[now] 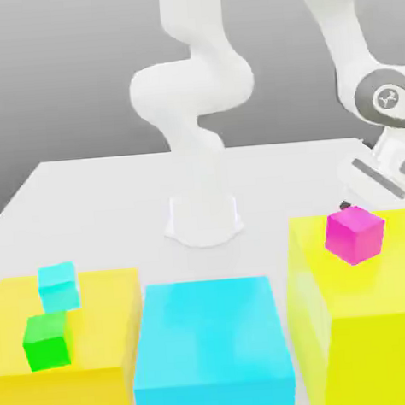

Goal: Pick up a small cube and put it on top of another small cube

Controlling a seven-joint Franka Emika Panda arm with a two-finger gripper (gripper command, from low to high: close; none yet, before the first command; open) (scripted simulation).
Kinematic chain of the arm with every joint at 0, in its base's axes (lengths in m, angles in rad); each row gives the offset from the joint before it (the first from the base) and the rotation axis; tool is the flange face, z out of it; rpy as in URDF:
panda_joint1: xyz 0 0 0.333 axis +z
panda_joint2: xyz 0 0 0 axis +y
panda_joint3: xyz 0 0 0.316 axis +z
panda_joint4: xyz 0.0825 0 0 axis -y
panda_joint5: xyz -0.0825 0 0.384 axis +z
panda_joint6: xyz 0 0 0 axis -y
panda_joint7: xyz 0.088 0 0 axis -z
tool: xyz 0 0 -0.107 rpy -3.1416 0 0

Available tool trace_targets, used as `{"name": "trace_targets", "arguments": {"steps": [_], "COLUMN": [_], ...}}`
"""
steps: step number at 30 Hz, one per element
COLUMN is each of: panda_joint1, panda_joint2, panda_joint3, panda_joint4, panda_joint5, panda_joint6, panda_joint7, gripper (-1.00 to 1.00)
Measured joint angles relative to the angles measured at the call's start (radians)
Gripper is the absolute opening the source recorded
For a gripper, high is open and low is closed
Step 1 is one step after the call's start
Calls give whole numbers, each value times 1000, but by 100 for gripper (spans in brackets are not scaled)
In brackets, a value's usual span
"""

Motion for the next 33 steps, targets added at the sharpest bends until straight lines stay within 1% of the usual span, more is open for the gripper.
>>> {"name": "trace_targets", "arguments": {"steps": [8,14,15,17,21,22,27,28,29,31,33], "panda_joint1": [-95,-182,-182,-144,-18,14,14,29,20,-28,-88], "panda_joint2": [52,90,104,153,265,289,289,302,295,254,201], "panda_joint3": [-3,-4,-21,-84,-248,-288,-287,-306,-295,-235,-159], "panda_joint4": [-6,-7,-2,15,53,62,62,67,64,49,31], "panda_joint5": [27,16,-8,-86,-254,-291,-292,-312,-301,-240,-157], "panda_joint6": [232,406,431,470,540,557,555,563,559,534,502], "panda_joint7": [-324,-542,-544,-500,-377,-349,-348,-333,-342,-388,-451], "gripper": [0,0,0,0,0,-100,-100,-100,-100,-100,-100]}}
